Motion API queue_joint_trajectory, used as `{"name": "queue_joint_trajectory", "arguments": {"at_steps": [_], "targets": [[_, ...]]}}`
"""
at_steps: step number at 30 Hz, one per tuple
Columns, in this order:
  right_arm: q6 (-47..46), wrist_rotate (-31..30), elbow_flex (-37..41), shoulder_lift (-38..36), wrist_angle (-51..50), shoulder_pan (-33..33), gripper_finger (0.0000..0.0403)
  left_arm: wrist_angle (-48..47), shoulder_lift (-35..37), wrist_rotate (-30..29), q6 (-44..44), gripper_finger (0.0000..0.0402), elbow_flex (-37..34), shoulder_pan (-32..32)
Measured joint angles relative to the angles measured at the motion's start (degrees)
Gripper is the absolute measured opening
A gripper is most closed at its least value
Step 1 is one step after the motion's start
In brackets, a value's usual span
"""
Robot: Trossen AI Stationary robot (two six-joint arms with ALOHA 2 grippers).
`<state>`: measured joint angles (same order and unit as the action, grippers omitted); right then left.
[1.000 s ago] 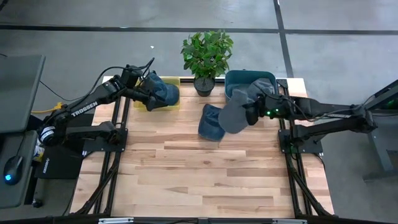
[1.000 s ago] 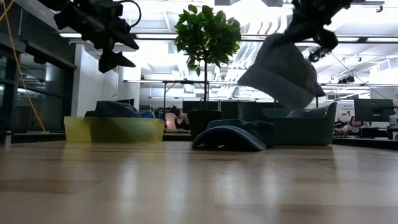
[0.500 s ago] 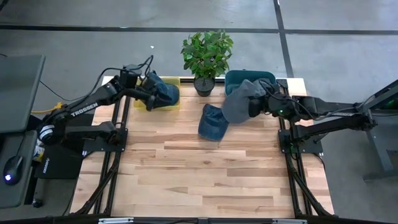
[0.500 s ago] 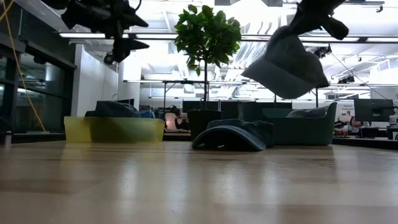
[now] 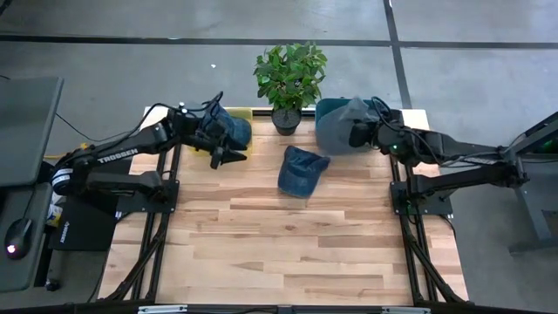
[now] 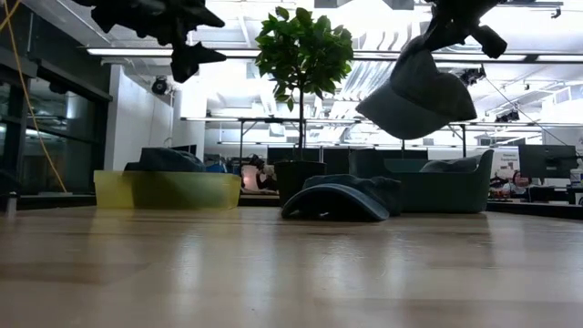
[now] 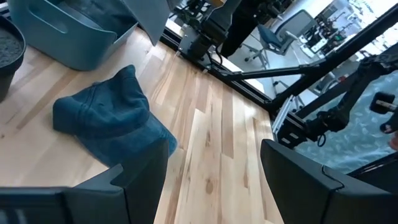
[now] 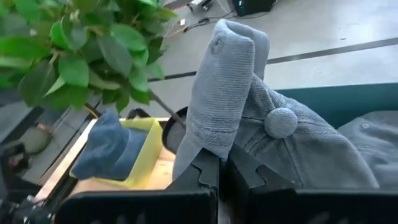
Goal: Pick & Place hat
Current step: Put the gray cap into the green bin
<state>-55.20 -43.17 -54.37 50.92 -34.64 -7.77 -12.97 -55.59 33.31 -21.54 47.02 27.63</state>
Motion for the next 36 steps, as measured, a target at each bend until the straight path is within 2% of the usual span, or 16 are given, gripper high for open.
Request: {"name": "queue_joint_trajectory", "arguments": {"at_steps": [5,20,27,36], "targets": [[0.2,1.0,0.0,0.0,2.6,-2.4,0.0000,0.0,0.0,-1.3,-0.8,0.0254,0.0,-2.1],[-1.6,13.8,0.0,0.0,8.3,-15.5,0.0000,0.0,0.0,-0.7,-1.6,0.0254,0.0,-2.6],[-1.6,15.0,0.0,0.0,13.7,-19.8,0.0000,0.0,0.0,0.3,-1.6,0.0254,0.0,-2.5],[-3.8,18.3,0.0,2.7,13.1,-26.8,0.0000,0.0,0.0,0.4,-2.6,0.0254,0.0,-2.5]]}}
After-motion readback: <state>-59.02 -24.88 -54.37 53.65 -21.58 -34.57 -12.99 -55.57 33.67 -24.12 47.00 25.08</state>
